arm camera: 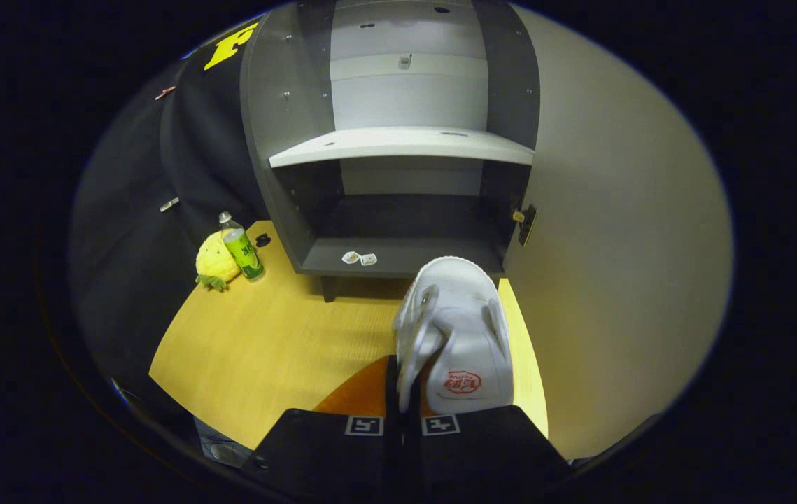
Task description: Open the shoe cabinet door, grab the shoes and put them into the shoe cabinet, then close the shoe cabinet door.
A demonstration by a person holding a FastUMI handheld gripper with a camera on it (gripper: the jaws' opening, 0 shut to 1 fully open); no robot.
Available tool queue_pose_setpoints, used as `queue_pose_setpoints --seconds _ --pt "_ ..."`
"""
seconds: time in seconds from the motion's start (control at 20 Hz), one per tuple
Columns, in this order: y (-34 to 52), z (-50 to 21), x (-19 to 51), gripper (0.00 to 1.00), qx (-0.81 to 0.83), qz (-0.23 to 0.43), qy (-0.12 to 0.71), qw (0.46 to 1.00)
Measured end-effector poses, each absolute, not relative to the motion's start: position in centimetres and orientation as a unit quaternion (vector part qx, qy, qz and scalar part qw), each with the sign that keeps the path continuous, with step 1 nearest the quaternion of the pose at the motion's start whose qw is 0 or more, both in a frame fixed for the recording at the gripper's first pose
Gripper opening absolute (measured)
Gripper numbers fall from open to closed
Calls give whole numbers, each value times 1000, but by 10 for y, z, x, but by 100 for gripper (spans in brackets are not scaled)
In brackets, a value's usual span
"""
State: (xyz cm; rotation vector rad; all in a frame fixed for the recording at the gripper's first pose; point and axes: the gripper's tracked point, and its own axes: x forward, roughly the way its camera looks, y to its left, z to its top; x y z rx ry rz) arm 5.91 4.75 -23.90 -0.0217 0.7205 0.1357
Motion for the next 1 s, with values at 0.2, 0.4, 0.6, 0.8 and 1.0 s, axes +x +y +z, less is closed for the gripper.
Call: queue_pose_setpoints --seconds 0.2,0.4,0.6,0.8,1.0 --pt "54 -193 73 5 -17 74 335 939" --pt "63 -142 102 5 -37 84 301 949" --pt "81 -97 146 5 -35 92 262 960" --pt "100 -61 194 5 -54 103 230 966" --pt "115 -35 247 5 -54 105 214 970"
